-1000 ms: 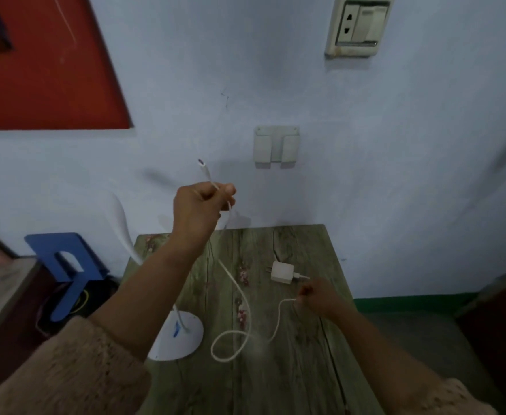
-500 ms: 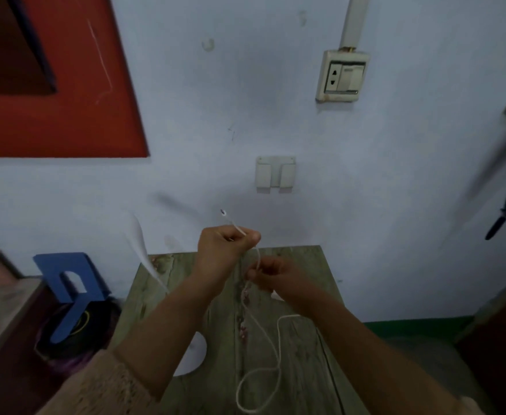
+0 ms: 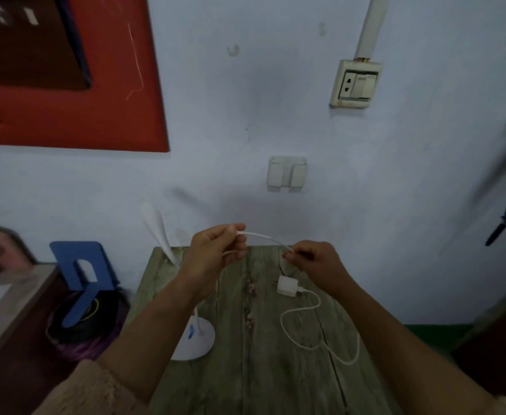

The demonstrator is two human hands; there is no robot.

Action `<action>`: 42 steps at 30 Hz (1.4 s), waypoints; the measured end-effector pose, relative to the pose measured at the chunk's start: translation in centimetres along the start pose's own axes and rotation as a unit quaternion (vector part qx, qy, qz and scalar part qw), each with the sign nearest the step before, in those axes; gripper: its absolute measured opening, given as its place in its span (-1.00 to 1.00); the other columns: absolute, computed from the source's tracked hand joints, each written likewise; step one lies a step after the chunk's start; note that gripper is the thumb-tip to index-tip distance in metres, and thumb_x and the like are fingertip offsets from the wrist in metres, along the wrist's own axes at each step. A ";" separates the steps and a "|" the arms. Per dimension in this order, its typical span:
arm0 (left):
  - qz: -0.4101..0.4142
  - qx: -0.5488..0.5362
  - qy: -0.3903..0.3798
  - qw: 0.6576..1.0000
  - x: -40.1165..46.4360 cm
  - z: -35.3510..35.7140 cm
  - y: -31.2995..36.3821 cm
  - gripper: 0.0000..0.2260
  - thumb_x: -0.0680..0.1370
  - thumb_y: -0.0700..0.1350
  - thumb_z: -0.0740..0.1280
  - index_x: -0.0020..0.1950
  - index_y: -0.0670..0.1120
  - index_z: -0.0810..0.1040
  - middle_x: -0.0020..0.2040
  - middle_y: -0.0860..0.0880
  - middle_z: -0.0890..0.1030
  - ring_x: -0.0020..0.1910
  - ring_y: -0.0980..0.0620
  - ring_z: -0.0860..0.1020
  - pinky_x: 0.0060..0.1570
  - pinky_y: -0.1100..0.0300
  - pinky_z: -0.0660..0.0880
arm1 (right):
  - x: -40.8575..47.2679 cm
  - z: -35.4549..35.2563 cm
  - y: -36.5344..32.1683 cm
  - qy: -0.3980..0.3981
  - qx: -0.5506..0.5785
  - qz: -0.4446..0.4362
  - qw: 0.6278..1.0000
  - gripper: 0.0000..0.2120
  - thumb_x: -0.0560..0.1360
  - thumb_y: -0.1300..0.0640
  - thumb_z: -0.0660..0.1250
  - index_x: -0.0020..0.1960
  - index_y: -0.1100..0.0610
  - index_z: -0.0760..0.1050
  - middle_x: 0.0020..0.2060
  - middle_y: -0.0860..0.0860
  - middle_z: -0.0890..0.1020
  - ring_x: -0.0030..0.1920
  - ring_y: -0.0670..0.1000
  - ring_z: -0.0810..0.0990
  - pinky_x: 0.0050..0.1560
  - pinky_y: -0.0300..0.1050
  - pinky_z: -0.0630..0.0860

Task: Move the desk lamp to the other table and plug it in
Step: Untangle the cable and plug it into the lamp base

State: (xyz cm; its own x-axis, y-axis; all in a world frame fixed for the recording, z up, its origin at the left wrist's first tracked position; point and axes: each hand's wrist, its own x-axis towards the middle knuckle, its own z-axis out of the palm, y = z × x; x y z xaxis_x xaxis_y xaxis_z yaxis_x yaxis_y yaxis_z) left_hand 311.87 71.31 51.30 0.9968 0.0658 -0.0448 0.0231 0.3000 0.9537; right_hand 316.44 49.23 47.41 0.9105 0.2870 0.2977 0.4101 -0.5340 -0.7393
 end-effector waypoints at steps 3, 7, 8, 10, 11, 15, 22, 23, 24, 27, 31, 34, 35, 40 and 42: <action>-0.015 -0.010 -0.012 1.000 0.0 0.0 -0.3 -0.77 0.57 -0.26 0.20 0.17 -0.27 0.54 -0.24 -0.12 0.57 -0.25 0.04 0.57 -0.19 0.28 0.61 | -0.3 -0.7 0.3 0.029 -0.020 0.007 0.999 -0.91 0.44 0.15 0.42 -0.20 0.16 0.64 -0.35 0.11 0.65 -0.34 0.10 0.57 -0.24 -0.06 0.48; 0.024 -0.001 -0.024 0.999 -0.1 0.0 -0.7 -0.79 0.50 -0.36 0.29 0.05 -0.15 0.61 -0.25 -0.09 0.70 -0.17 -0.02 0.68 -0.08 0.21 0.63 | -0.8 -1.1 0.2 0.039 -0.021 -0.003 0.999 -0.96 0.42 0.20 0.43 -0.20 0.14 0.64 -0.36 0.05 0.65 -0.37 -0.03 0.52 -0.27 -0.27 0.41; 0.033 0.003 -0.029 0.999 -0.2 0.0 -0.9 -0.80 0.48 -0.37 0.31 0.00 -0.15 0.64 -0.27 -0.09 0.71 -0.17 -0.03 0.69 -0.12 0.22 0.63 | -1.0 -1.2 0.0 0.043 -0.030 -0.011 0.999 -0.98 0.41 0.20 0.44 -0.19 0.12 0.64 -0.35 0.05 0.65 -0.36 -0.02 0.53 -0.28 -0.32 0.40; 0.039 0.005 -0.031 0.999 -0.4 0.3 -1.2 -0.82 0.44 -0.38 0.35 -0.11 -0.15 0.66 -0.28 -0.13 0.71 -0.20 -0.06 0.70 -0.19 0.25 0.62 | -1.2 -1.1 -0.3 0.053 -0.041 -0.025 0.997 -0.95 0.40 0.20 0.45 -0.15 0.10 0.63 -0.32 0.04 0.66 -0.31 -0.02 0.56 -0.26 -0.38 0.40; 0.039 0.007 -0.029 0.999 -0.4 0.6 -1.4 -0.83 0.43 -0.39 0.36 -0.14 -0.16 0.67 -0.29 -0.14 0.71 -0.21 -0.07 0.70 -0.21 0.26 0.61 | -1.3 -1.0 -0.5 0.056 -0.036 -0.028 0.997 -0.93 0.40 0.20 0.45 -0.12 0.09 0.62 -0.31 0.03 0.66 -0.29 -0.03 0.58 -0.24 -0.38 0.42; 0.054 0.029 -0.031 0.998 -0.6 1.3 -2.1 -0.82 0.41 -0.42 0.37 -0.12 -0.19 0.66 -0.31 -0.14 0.71 -0.24 -0.06 0.70 -0.22 0.27 0.60 | -1.4 -0.6 -1.6 0.036 0.058 -0.032 0.997 -0.91 0.43 0.33 0.38 -0.10 0.20 0.52 -0.36 0.13 0.67 -0.33 -0.02 0.64 -0.24 -0.22 0.54; 0.077 0.061 -0.023 0.995 -0.8 0.9 -2.7 -0.84 0.37 -0.45 0.39 -0.16 -0.22 0.63 -0.32 -0.13 0.71 -0.26 -0.08 0.69 -0.25 0.21 0.62 | -1.8 -0.2 -2.3 0.042 0.080 -0.056 0.994 -0.89 0.40 0.39 0.38 -0.11 0.24 0.57 -0.34 0.16 0.66 -0.32 -0.02 0.64 -0.23 -0.32 0.55; 0.079 0.068 -0.020 0.994 -0.8 1.0 -2.9 -0.86 0.36 -0.43 0.40 -0.17 -0.23 0.63 -0.31 -0.13 0.71 -0.26 -0.09 0.69 -0.25 0.20 0.62 | -1.9 0.0 -2.3 0.043 0.076 -0.054 0.995 -0.89 0.41 0.38 0.39 -0.11 0.22 0.58 -0.33 0.14 0.66 -0.32 -0.03 0.63 -0.23 -0.33 0.55; 0.077 0.074 -0.014 0.994 -0.8 1.0 -3.0 -0.88 0.37 -0.41 0.42 -0.17 -0.24 0.63 -0.32 -0.14 0.71 -0.27 -0.10 0.69 -0.25 0.20 0.62 | -1.9 0.1 -2.3 0.043 0.071 -0.050 0.995 -0.89 0.41 0.36 0.39 -0.12 0.20 0.59 -0.34 0.13 0.66 -0.32 -0.03 0.63 -0.24 -0.32 0.54; 0.050 0.090 0.006 0.995 -0.5 1.1 -3.4 -0.98 0.41 -0.32 0.41 -0.18 -0.25 0.64 -0.35 -0.16 0.70 -0.32 -0.09 0.68 -0.31 0.22 0.60 | -1.8 0.3 -2.0 0.043 0.055 -0.040 0.997 -0.91 0.43 0.33 0.37 -0.14 0.18 0.58 -0.35 0.04 0.63 -0.34 -0.11 0.59 -0.25 -0.34 0.50; -0.016 0.088 0.001 0.996 -0.1 1.1 -3.8 -0.91 0.47 -0.27 0.38 -0.20 -0.26 0.65 -0.34 -0.16 0.68 -0.34 -0.07 0.67 -0.34 0.24 0.59 | -1.5 0.5 -1.8 0.052 0.003 -0.056 0.997 -0.95 0.45 0.31 0.35 -0.15 0.22 0.59 -0.32 0.07 0.64 -0.29 -0.02 0.59 -0.22 -0.25 0.51; -0.086 0.049 -0.005 0.995 0.3 0.9 -4.0 -0.89 0.46 -0.22 0.40 -0.18 -0.26 0.65 -0.33 -0.16 0.69 -0.34 -0.03 0.68 -0.34 0.27 0.59 | -1.3 0.7 -1.6 0.054 -0.036 -0.079 0.995 -0.96 0.45 0.29 0.35 -0.14 0.22 0.58 -0.30 0.10 0.63 -0.30 0.04 0.57 -0.24 -0.14 0.50; -0.107 0.031 -0.006 0.994 0.4 0.9 -4.1 -0.89 0.45 -0.22 0.41 -0.20 -0.25 0.66 -0.34 -0.15 0.69 -0.34 -0.02 0.68 -0.35 0.27 0.59 | -1.3 0.8 -1.5 0.053 -0.041 -0.086 0.994 -0.97 0.44 0.28 0.36 -0.14 0.21 0.58 -0.29 0.09 0.63 -0.29 0.03 0.57 -0.24 -0.15 0.50; -0.147 -0.001 -0.006 0.989 1.0 1.2 -4.6 -0.89 0.42 -0.21 0.44 -0.26 -0.24 0.66 -0.38 -0.14 0.69 -0.39 0.00 0.67 -0.40 0.28 0.58 | -0.8 2.0 -1.3 0.032 -0.023 -0.088 0.995 -0.96 0.43 0.23 0.40 -0.12 0.15 0.58 -0.26 0.03 0.61 -0.27 -0.06 0.55 -0.23 -0.30 0.46; -0.149 -0.001 -0.003 0.989 1.2 1.1 -4.7 -0.89 0.40 -0.20 0.45 -0.27 -0.24 0.67 -0.37 -0.14 0.68 -0.39 0.00 0.66 -0.40 0.28 0.57 | -0.6 2.4 -1.1 0.032 -0.005 -0.078 0.996 -0.96 0.42 0.24 0.41 -0.13 0.15 0.58 -0.26 0.03 0.61 -0.26 -0.05 0.56 -0.21 -0.26 0.49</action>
State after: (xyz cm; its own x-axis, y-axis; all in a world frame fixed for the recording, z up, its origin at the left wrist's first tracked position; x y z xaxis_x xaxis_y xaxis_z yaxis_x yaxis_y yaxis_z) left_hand 313.02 68.98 47.08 0.9464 -0.0310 -0.3214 0.3151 0.3069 0.8981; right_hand 315.30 51.56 46.58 0.8368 0.3169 0.4464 0.5474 -0.4947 -0.6750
